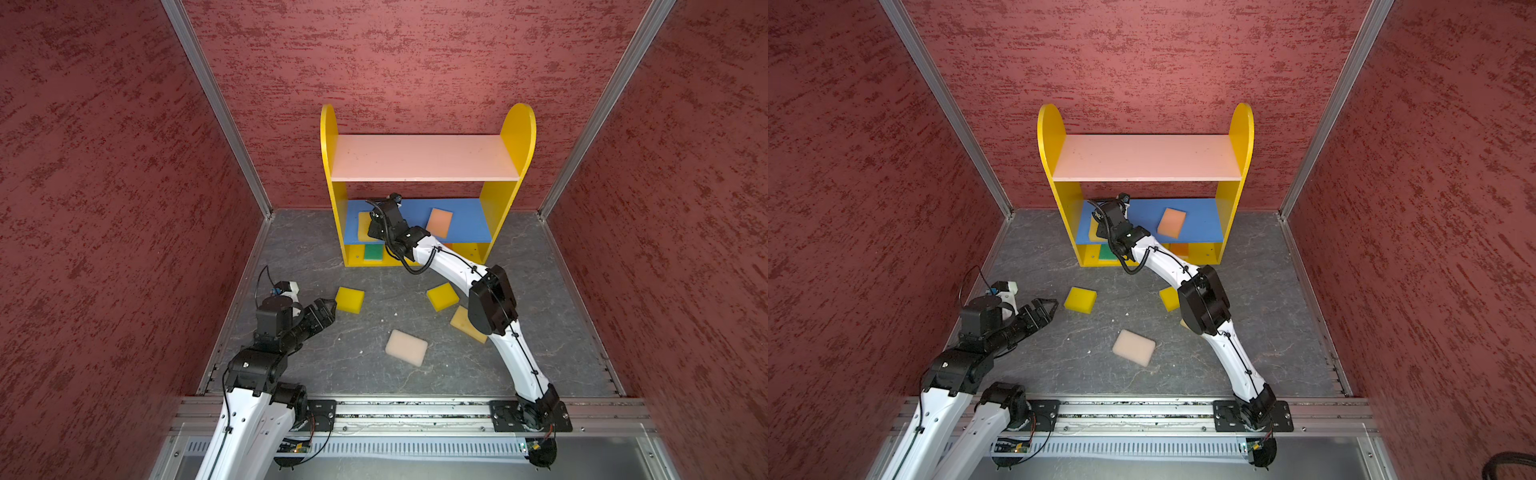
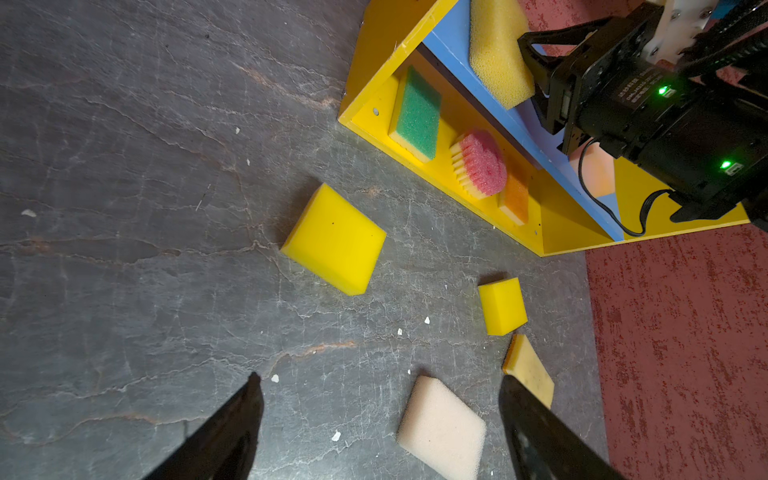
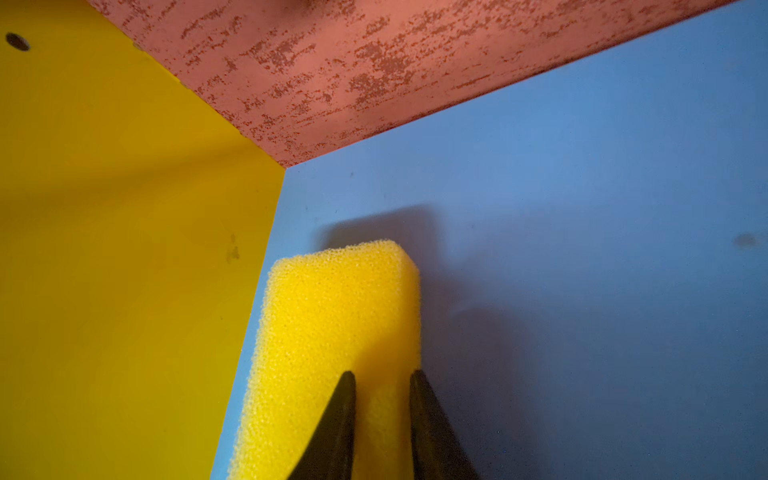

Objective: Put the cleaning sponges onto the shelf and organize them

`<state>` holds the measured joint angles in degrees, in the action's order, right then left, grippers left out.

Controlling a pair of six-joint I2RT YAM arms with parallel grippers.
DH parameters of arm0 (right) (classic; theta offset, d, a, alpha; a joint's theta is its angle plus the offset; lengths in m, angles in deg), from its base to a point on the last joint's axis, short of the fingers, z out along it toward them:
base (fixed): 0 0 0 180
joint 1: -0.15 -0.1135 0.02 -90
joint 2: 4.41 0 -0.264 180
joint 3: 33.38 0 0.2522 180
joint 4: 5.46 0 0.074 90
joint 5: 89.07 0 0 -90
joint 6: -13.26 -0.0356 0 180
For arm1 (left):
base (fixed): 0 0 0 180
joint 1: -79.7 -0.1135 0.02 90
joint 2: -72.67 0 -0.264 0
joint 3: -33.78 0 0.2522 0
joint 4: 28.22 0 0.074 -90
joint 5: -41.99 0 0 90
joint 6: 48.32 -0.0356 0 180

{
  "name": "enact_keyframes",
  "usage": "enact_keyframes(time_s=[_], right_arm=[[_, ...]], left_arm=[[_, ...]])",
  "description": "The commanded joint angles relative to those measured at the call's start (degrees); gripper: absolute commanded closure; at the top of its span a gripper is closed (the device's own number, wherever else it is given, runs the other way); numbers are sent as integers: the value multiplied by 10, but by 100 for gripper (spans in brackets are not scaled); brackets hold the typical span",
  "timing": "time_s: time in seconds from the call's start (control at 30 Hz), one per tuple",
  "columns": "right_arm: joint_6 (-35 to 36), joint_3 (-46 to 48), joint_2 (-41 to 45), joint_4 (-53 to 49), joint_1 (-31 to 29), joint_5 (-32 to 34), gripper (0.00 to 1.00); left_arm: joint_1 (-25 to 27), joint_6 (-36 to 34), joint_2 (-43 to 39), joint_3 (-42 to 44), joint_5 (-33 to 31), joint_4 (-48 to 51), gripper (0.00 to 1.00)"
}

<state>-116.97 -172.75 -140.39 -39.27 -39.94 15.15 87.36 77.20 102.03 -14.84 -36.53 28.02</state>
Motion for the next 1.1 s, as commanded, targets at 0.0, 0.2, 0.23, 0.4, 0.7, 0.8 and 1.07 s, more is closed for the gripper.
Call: enact_keyframes(time_s=[0.0, 0.2, 0.23, 0.4, 0.7, 0.8, 1.07], right_arm=[[-8, -12, 5, -22, 5, 4, 88], [-19, -11, 2, -11, 6, 4, 97], [-19, -13, 1, -9, 7, 5, 97], [-16, -34, -11, -15, 16, -12, 93], [-4, -36, -16, -15, 20, -38, 90], [-10, -33, -15, -15, 19, -38, 84], [-22, -30, -11, -21, 20, -29, 71]], left_arm=[[-5, -8, 4, -13, -6, 1, 11], [-5, -8, 7, -12, -6, -2, 11], [-5, -9, 7, -13, -7, -2, 11], [-5, -11, 6, -13, -7, 1, 10], [-6, -11, 11, -11, -7, -5, 10], [-6, -11, 13, -10, -6, -6, 10], [-7, -9, 14, -11, -6, -8, 10]])
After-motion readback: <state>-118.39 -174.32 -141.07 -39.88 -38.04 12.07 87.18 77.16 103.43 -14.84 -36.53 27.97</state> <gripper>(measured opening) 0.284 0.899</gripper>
